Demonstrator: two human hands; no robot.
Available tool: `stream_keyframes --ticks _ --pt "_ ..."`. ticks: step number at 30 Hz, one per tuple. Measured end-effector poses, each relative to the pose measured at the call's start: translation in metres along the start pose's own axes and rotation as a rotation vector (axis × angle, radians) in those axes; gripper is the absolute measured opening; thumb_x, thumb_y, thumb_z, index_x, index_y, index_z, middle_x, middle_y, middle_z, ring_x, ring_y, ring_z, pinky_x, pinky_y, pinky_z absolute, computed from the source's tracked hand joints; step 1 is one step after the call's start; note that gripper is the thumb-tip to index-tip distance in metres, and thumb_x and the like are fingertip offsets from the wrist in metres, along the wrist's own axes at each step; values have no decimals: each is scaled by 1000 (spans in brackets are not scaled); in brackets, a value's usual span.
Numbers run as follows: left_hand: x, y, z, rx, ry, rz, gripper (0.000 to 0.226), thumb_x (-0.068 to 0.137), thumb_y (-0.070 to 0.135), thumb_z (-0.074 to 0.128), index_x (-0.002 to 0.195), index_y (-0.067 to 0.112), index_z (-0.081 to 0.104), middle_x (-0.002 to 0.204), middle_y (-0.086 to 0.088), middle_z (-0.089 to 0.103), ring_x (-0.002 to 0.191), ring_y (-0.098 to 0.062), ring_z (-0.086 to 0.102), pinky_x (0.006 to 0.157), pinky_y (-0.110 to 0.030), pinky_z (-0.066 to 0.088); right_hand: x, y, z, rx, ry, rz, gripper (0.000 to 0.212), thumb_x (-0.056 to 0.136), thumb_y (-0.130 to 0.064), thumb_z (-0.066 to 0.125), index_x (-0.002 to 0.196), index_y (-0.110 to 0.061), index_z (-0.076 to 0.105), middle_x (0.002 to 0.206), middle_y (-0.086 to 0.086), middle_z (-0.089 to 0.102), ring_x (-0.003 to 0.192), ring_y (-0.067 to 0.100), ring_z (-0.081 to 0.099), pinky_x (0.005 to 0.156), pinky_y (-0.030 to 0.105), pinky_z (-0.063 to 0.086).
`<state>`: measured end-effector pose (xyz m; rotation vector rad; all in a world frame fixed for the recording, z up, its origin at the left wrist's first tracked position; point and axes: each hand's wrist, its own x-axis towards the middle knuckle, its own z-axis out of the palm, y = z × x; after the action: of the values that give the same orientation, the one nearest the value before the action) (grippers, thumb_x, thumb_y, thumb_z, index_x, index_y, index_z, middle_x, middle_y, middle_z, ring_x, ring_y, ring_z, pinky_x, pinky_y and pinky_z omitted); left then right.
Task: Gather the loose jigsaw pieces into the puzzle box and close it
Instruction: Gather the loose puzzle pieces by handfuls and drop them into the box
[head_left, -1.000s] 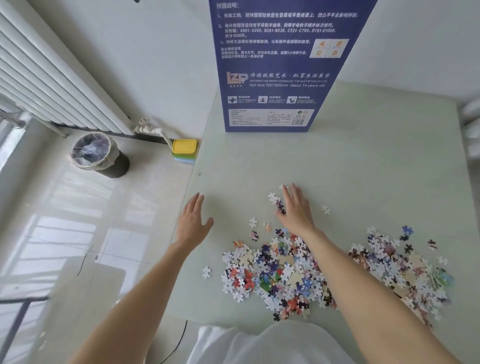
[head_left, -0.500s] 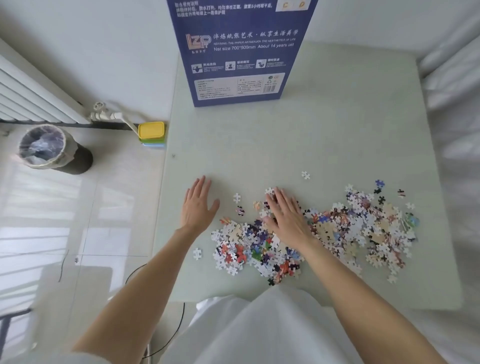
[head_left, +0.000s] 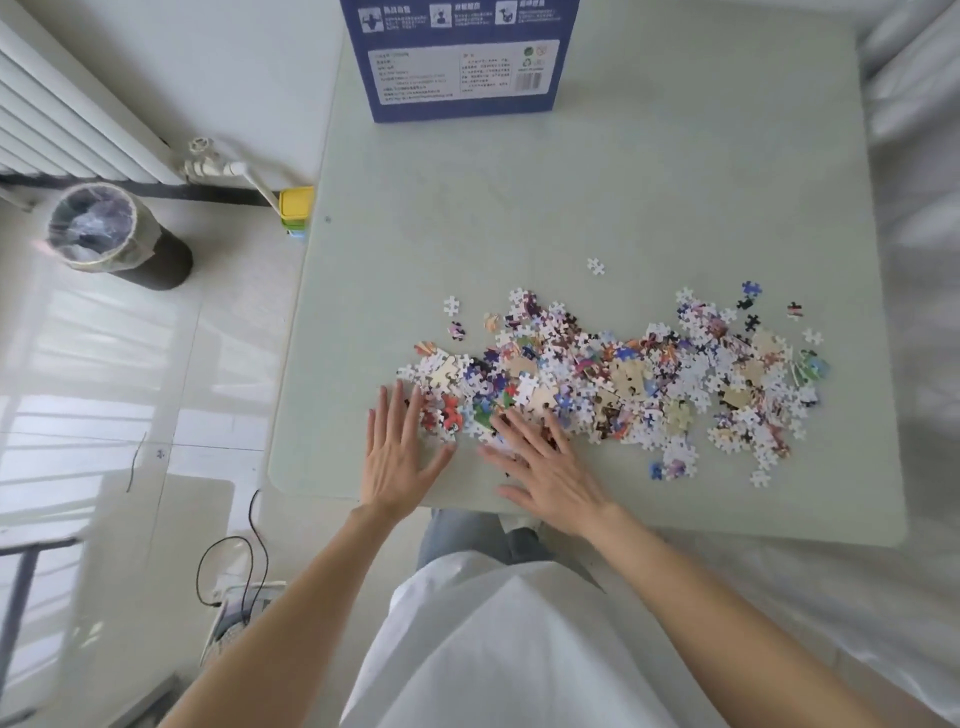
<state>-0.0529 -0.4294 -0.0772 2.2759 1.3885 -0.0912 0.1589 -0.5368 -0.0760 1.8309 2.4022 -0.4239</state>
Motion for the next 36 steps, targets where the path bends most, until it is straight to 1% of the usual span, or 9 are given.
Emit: stream_keyframes --ticks 6,11,14,17,19,22,27,31,36 --pt "32 70 27 21 60 78 70 91 62 5 148 22 -6 156 -4 -10 143 -20 -15 116 -31 -13 0 45 -3 -32 58 200 52 99 -43 18 148 -34 7 157 1 6 144 21 2 114 52 -6" --pt "83 135 40 19 52 131 68 93 56 12 145 22 -15 155 -5 -17 141 -19 -21 114 -32 -17 -7 109 -8 -39 110 389 50 100 -42 14 148 -33 3 157 2 -4 143 20 -9 114 47 -13" --pt "110 163 37 -56 19 189 71 95 54 27 148 18 -5 157 -7 -9 143 -21 -16 117 -36 -9 -9 136 -21 179 197 430 50 100 -35 27 147 -30 14 156 0 -6 143 17 -10 117 42 -7" --pt "107 167 29 -246 95 239 63 95 46 36 148 18 17 156 -3 12 145 -19 -1 119 -43 7 -35 143 -32 331 435 492 44 97 -24 44 140 -16 37 154 5 19 143 19 12 118 40 11" --pt "86 155 27 -338 169 223 58 94 41 40 145 16 28 153 -1 25 144 -18 10 116 -48 17 -64 135 -27 343 535 578 45 95 -25 48 138 -11 41 151 9 27 142 22 19 117 43 18" --pt "48 131 37 -221 193 162 70 87 48 46 145 13 28 152 -5 26 143 -22 12 115 -50 18 -108 117 -5 309 561 882 58 93 -40 45 142 -10 34 152 14 22 142 29 14 117 43 8" --pt "18 135 60 43 -26 145 108 71 78 42 149 20 -5 156 -9 -12 143 -25 -18 115 -40 -13 -137 115 24 546 493 1455 70 93 -52 24 149 -10 10 154 21 5 143 36 1 116 46 0" --pt "41 161 65 99 -43 257 107 74 77 39 148 17 -10 155 -14 -14 143 -27 -17 117 -44 -4 -68 106 7 562 530 1341 69 95 -49 18 148 -5 9 155 21 4 144 31 1 118 42 1" --pt "82 168 56 57 106 292 83 83 64 40 146 17 15 153 -19 13 142 -31 6 115 -47 15 13 102 -11 645 602 1212 69 96 -51 13 148 -4 12 155 20 6 144 29 1 118 40 0"
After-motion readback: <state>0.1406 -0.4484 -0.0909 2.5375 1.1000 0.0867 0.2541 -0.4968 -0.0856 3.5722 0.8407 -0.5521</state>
